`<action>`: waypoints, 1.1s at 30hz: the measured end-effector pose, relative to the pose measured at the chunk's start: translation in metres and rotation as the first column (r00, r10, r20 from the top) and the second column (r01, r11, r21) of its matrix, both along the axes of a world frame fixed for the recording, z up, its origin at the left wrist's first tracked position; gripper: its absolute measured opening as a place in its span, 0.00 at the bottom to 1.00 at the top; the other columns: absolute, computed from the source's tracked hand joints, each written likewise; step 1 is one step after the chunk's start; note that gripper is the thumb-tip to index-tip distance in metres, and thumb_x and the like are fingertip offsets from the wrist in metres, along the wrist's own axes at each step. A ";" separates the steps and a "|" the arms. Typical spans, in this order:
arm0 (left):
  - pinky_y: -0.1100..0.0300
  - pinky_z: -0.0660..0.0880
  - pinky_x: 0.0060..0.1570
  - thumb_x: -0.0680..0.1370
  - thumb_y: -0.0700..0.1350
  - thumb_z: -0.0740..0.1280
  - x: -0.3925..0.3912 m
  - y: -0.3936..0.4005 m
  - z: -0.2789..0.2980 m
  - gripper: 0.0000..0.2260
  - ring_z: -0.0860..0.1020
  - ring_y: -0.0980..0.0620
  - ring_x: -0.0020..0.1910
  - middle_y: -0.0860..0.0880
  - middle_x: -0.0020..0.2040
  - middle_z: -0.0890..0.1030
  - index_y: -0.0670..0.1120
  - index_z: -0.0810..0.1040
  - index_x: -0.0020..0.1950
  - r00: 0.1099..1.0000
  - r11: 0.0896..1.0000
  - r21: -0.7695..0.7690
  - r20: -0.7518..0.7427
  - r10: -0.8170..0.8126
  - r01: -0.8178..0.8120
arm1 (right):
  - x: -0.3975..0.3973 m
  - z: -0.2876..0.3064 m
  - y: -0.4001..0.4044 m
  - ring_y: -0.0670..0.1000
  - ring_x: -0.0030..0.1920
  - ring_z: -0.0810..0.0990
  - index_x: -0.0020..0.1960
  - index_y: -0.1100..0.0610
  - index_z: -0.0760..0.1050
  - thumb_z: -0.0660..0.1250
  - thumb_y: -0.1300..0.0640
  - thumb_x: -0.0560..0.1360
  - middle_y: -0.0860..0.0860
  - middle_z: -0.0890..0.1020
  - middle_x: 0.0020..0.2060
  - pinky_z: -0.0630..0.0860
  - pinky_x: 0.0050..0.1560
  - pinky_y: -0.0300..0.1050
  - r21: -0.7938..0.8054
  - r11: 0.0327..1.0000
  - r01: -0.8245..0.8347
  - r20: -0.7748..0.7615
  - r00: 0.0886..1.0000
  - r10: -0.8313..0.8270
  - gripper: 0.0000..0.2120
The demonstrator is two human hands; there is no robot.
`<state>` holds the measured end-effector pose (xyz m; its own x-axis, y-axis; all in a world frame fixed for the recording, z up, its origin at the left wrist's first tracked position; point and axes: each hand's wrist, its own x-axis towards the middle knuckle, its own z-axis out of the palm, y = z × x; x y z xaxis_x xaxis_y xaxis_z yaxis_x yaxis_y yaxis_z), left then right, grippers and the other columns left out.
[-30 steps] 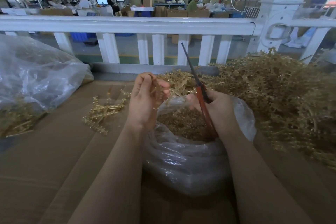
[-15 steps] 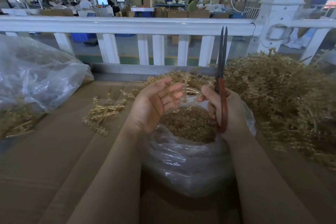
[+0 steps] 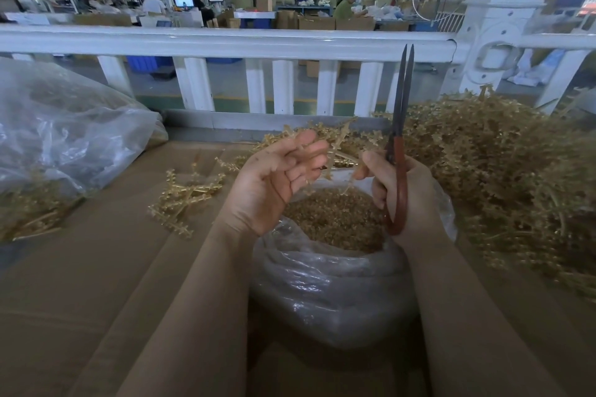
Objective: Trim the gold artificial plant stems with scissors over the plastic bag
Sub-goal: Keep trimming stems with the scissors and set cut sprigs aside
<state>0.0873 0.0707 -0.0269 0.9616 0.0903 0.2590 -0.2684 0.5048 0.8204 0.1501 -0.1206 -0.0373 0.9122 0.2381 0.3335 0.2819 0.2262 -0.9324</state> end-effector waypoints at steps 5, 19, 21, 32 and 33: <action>0.60 0.81 0.47 0.78 0.37 0.63 0.004 0.000 -0.003 0.11 0.85 0.48 0.49 0.41 0.53 0.85 0.40 0.81 0.57 0.991 0.991 -0.007 -0.031 0.130 -0.130 | 0.000 -0.001 0.002 0.48 0.24 0.65 0.48 0.62 0.80 0.69 0.59 0.79 0.53 0.84 0.36 0.59 0.24 0.40 0.056 0.998 -0.007 -0.041 0.999 0.010 0.05; 0.60 0.81 0.47 0.82 0.37 0.61 0.004 0.005 -0.001 0.08 0.84 0.50 0.46 0.43 0.50 0.85 0.41 0.80 0.56 0.974 0.963 -0.152 -0.012 0.225 -0.224 | 0.004 -0.004 0.003 0.43 0.22 0.69 0.49 0.62 0.81 0.69 0.63 0.79 0.53 0.83 0.32 0.67 0.25 0.31 0.002 0.999 0.040 -0.034 0.999 -0.040 0.03; 0.61 0.81 0.46 0.83 0.39 0.61 0.005 0.008 -0.002 0.07 0.83 0.52 0.44 0.46 0.47 0.84 0.42 0.78 0.56 0.956 0.932 -0.223 -0.004 0.293 -0.287 | 0.004 -0.004 0.005 0.41 0.24 0.74 0.47 0.60 0.81 0.69 0.64 0.78 0.52 0.82 0.31 0.70 0.29 0.28 -0.034 0.996 0.081 -0.007 0.997 -0.081 0.03; 0.56 0.79 0.49 0.83 0.35 0.59 -0.003 0.035 0.000 0.05 0.79 0.49 0.43 0.42 0.48 0.80 0.42 0.74 0.53 0.532 0.454 -0.327 -0.208 0.821 -0.829 | -0.004 -0.004 0.013 0.42 0.28 0.74 0.38 0.57 0.81 0.72 0.62 0.76 0.55 0.80 0.29 0.72 0.34 0.32 -0.236 0.955 0.180 0.123 0.980 -0.155 0.08; 0.54 0.79 0.51 0.83 0.36 0.59 -0.003 0.034 0.000 0.06 0.80 0.49 0.43 0.42 0.49 0.80 0.42 0.75 0.53 0.483 0.416 -0.295 -0.213 0.849 -0.860 | -0.004 -0.005 0.013 0.43 0.28 0.74 0.38 0.57 0.81 0.72 0.62 0.76 0.57 0.81 0.31 0.72 0.33 0.33 -0.251 0.951 0.181 0.124 0.980 -0.154 0.08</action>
<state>0.0839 0.1048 -0.0272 0.3453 0.9385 0.0094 -0.6966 0.2495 0.6726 0.1457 -0.1075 -0.0420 0.9109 0.1754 0.3735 0.3911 -0.0784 -0.9170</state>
